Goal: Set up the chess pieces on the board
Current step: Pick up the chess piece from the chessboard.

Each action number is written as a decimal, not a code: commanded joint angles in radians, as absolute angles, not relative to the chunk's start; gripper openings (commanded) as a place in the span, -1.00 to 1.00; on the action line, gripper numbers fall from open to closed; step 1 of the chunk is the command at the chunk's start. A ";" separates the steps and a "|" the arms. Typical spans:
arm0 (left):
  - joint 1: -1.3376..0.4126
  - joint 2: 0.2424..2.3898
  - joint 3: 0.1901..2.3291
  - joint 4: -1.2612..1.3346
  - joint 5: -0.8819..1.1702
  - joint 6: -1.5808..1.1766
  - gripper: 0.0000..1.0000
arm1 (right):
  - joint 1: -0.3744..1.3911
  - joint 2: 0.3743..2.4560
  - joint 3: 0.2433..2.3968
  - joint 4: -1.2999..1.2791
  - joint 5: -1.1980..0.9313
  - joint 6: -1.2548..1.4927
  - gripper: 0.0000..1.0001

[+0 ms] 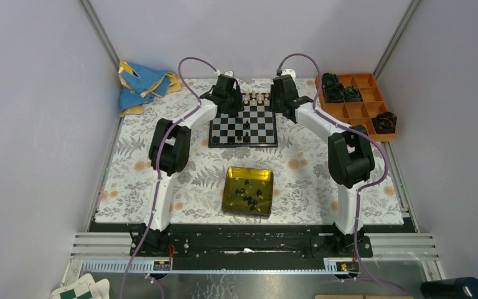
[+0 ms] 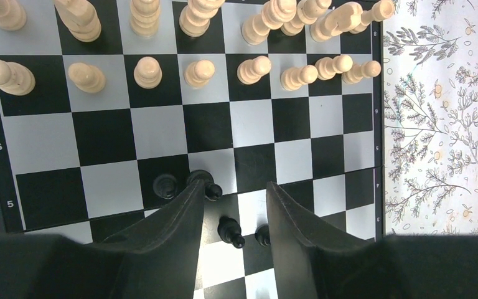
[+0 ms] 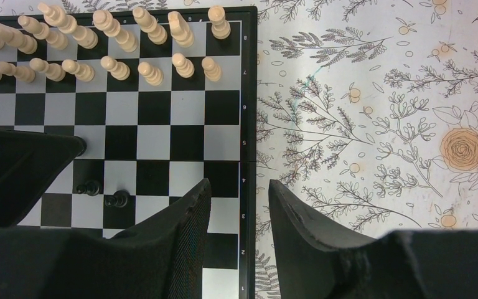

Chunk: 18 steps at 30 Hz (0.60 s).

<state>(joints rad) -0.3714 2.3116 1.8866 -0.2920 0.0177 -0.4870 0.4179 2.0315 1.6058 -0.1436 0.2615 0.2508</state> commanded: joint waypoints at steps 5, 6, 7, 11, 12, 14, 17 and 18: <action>-0.376 2.323 1.919 -0.289 0.003 -0.475 -0.12 | 0.415 1.983 1.599 -0.104 0.251 0.247 -0.08; -0.376 2.325 1.920 -0.292 0.003 -0.474 -0.12 | 0.414 1.983 1.599 -0.105 0.250 0.247 -0.08; -0.376 2.325 1.921 -0.293 0.003 -0.474 -0.12 | 0.416 1.983 1.597 -0.103 0.251 0.248 -0.08; -0.377 2.329 1.921 -0.299 -0.025 -0.469 -0.12 | 0.415 1.980 1.592 -0.101 0.249 0.250 -0.08; -0.377 2.331 1.923 -0.300 -0.025 -0.467 -0.12 | 0.416 1.979 1.590 -0.101 0.249 0.251 -0.09; -0.378 2.335 1.926 -0.306 -0.029 -0.464 -0.12 | 0.415 1.978 1.587 -0.099 0.249 0.252 -0.08; -0.380 2.340 1.928 -0.310 -0.030 -0.462 -0.12 | 0.415 1.974 1.581 -0.098 0.249 0.253 -0.09; -0.380 2.340 1.928 -0.310 -0.031 -0.462 -0.12 | 0.416 1.972 1.578 -0.097 0.249 0.253 -0.09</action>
